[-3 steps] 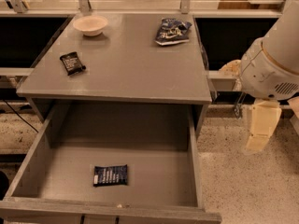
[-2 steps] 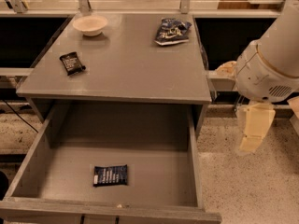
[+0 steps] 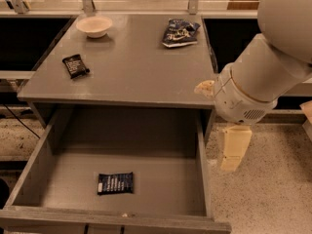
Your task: Pick rxbar blueberry from top drawer and place on counter
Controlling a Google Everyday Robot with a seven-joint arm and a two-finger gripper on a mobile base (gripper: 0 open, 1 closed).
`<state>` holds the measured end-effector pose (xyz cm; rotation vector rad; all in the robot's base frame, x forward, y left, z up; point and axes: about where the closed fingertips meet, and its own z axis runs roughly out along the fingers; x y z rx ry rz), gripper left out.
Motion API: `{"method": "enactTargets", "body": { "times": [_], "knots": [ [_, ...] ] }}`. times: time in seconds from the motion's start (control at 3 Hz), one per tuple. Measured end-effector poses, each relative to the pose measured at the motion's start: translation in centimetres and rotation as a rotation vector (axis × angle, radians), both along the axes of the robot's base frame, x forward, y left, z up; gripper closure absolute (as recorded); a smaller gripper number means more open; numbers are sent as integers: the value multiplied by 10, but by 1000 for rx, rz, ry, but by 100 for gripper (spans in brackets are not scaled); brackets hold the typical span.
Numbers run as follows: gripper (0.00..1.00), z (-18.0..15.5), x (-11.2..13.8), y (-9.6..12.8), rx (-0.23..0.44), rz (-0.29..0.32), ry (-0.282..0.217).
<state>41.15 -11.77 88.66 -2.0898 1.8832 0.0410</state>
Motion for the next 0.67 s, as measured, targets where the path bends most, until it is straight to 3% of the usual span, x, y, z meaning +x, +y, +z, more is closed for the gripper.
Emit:
{"method": "enactTargets", "body": {
  "times": [0.33, 0.67],
  "knots": [
    [0, 0, 0, 0, 0, 0, 0],
    [0, -8, 7, -2, -22, -52, -12]
  ]
}}
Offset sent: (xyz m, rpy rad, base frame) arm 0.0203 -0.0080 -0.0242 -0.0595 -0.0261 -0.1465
